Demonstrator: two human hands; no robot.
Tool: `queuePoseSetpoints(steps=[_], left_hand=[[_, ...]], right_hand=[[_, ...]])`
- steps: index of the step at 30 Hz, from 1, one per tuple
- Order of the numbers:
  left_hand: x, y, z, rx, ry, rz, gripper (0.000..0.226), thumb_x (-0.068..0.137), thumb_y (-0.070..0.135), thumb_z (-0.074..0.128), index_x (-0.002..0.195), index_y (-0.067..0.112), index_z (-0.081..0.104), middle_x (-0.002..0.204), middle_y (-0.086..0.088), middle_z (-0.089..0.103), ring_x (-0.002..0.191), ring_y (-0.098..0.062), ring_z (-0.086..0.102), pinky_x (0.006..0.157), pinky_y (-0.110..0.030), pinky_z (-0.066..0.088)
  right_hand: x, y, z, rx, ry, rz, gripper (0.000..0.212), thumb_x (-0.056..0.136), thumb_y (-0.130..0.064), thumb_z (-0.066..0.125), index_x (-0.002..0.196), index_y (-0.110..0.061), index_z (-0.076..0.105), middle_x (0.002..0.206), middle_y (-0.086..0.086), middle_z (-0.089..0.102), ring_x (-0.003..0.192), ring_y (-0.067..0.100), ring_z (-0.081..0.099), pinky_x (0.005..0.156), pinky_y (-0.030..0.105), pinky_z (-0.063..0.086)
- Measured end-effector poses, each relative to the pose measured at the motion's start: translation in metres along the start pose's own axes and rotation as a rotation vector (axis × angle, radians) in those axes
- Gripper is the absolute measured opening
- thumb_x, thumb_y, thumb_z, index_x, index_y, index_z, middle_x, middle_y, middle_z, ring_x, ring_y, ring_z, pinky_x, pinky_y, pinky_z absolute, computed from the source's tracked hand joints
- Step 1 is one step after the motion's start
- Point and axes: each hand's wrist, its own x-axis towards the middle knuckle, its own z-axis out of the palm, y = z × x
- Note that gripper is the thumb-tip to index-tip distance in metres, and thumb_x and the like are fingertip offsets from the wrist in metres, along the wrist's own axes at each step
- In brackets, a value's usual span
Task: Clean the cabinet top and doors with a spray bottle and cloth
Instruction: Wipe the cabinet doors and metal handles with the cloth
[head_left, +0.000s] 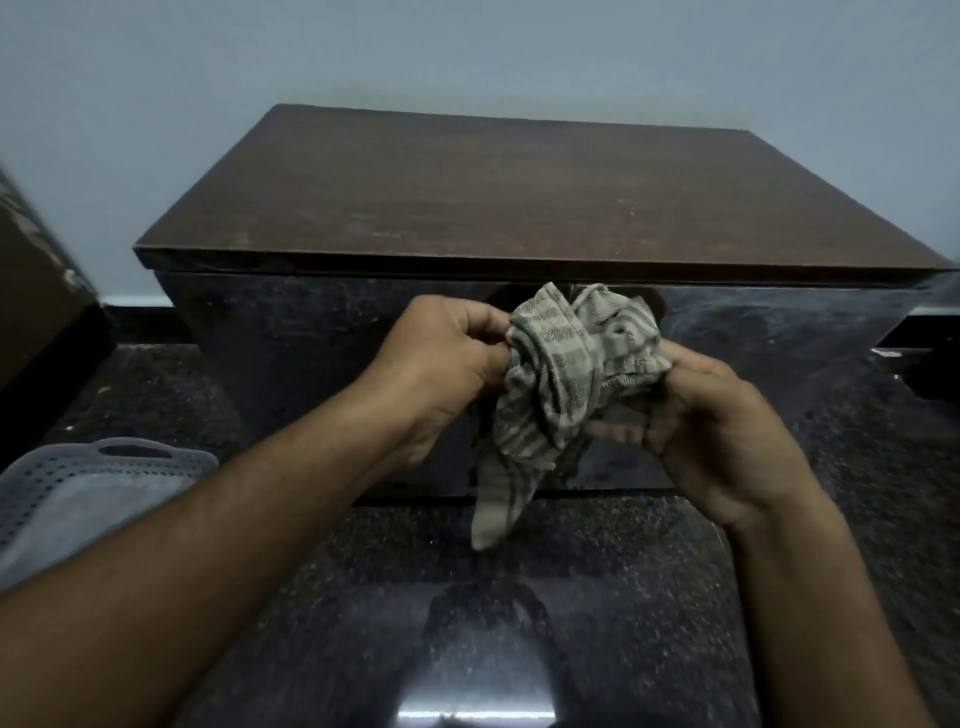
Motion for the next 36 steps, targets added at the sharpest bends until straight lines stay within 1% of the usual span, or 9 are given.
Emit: queuePoseSetpoints(steps=[3, 6, 10, 14, 17, 20, 26, 30, 36], left_hand=[[-0.001, 0.008, -0.009, -0.060, 0.018, 0.033, 0.019, 0.077, -0.008, 0.070, 0.072, 0.011, 0.072, 0.072, -0.008, 0.072, 0.065, -0.018, 0.066, 0.058, -0.026, 0.057], [-0.006, 0.013, -0.017, -0.091, 0.011, 0.044, 0.017, 0.075, -0.008, 0.072, 0.078, 0.008, 0.073, 0.077, -0.009, 0.072, 0.070, -0.020, 0.066, 0.062, -0.028, 0.057], [-0.017, 0.021, -0.034, -0.049, 0.026, 0.051, 0.021, 0.074, -0.010, 0.073, 0.087, 0.007, 0.072, 0.078, -0.006, 0.073, 0.069, -0.015, 0.069, 0.056, -0.024, 0.054], [-0.036, 0.023, -0.068, 0.057, 0.055, 0.003, 0.026, 0.078, -0.013, 0.069, 0.097, 0.005, 0.069, 0.094, -0.013, 0.074, 0.082, -0.021, 0.072, 0.068, -0.030, 0.060], [-0.058, 0.022, -0.096, -0.137, 0.100, -0.142, 0.034, 0.081, -0.019, 0.060, 0.106, 0.003, 0.063, 0.107, -0.015, 0.070, 0.091, -0.022, 0.071, 0.072, -0.025, 0.060], [-0.078, 0.019, -0.111, -0.515, 0.086, -0.325, 0.041, 0.083, -0.021, 0.051, 0.118, 0.001, 0.058, 0.118, -0.021, 0.065, 0.106, -0.026, 0.067, 0.088, -0.031, 0.057], [-0.083, 0.006, -0.104, -0.338, 0.020, -0.309, 0.061, 0.076, -0.016, 0.067, 0.132, -0.001, 0.048, 0.124, -0.020, 0.063, 0.108, -0.025, 0.067, 0.089, -0.027, 0.056], [-0.081, -0.012, -0.123, -0.190, 0.010, -0.268, 0.049, 0.075, -0.004, 0.075, 0.122, 0.001, 0.062, 0.113, -0.012, 0.072, 0.112, -0.022, 0.065, 0.109, -0.036, 0.042], [-0.100, -0.029, -0.179, -0.021, 0.006, -0.302, 0.032, 0.087, 0.016, 0.069, 0.118, 0.011, 0.065, 0.107, -0.004, 0.074, 0.090, -0.015, 0.072, 0.069, -0.026, 0.059]], right_hand=[[-0.003, 0.006, 0.000, 0.144, -0.178, 0.100, 0.055, 0.092, -0.036, 0.047, 0.140, -0.008, 0.051, 0.146, 0.026, 0.048, 0.136, 0.050, 0.041, 0.106, 0.075, 0.029], [0.000, 0.023, 0.025, 0.232, -0.227, 0.156, 0.061, 0.094, -0.058, 0.039, 0.139, -0.019, 0.054, 0.144, 0.020, 0.052, 0.132, 0.046, 0.048, 0.100, 0.075, 0.036], [0.011, 0.029, 0.058, 0.238, -0.091, 0.078, 0.046, 0.096, -0.032, 0.052, 0.136, -0.009, 0.056, 0.135, 0.020, 0.060, 0.124, 0.037, 0.058, 0.096, 0.063, 0.049], [0.015, 0.026, 0.085, 0.096, 0.032, -0.010, 0.038, 0.082, -0.008, 0.069, 0.118, -0.001, 0.063, 0.115, 0.019, 0.071, 0.097, 0.030, 0.071, 0.072, 0.042, 0.061], [0.015, 0.037, 0.110, -0.127, 0.213, -0.102, 0.027, 0.076, 0.003, 0.076, 0.102, -0.006, 0.072, 0.099, 0.017, 0.075, 0.093, 0.037, 0.072, 0.076, 0.046, 0.062], [0.008, 0.057, 0.138, -0.276, 0.407, -0.224, 0.030, 0.073, 0.009, 0.075, 0.091, -0.015, 0.074, 0.088, 0.007, 0.076, 0.086, 0.026, 0.074, 0.078, 0.049, 0.062], [-0.009, 0.091, 0.155, -0.358, 0.622, -0.521, 0.037, 0.073, -0.005, 0.076, 0.100, -0.030, 0.072, 0.110, 0.009, 0.071, 0.102, 0.020, 0.070, 0.088, 0.048, 0.058], [-0.006, 0.089, 0.175, -0.413, 0.526, -0.603, 0.035, 0.076, -0.004, 0.078, 0.101, -0.027, 0.071, 0.103, 0.009, 0.072, 0.093, 0.018, 0.071, 0.083, 0.041, 0.059], [0.025, 0.095, 0.206, -0.303, 0.114, -0.338, 0.026, 0.074, 0.007, 0.078, 0.094, -0.010, 0.074, 0.084, 0.002, 0.077, 0.073, 0.008, 0.068, 0.068, 0.028, 0.056]])
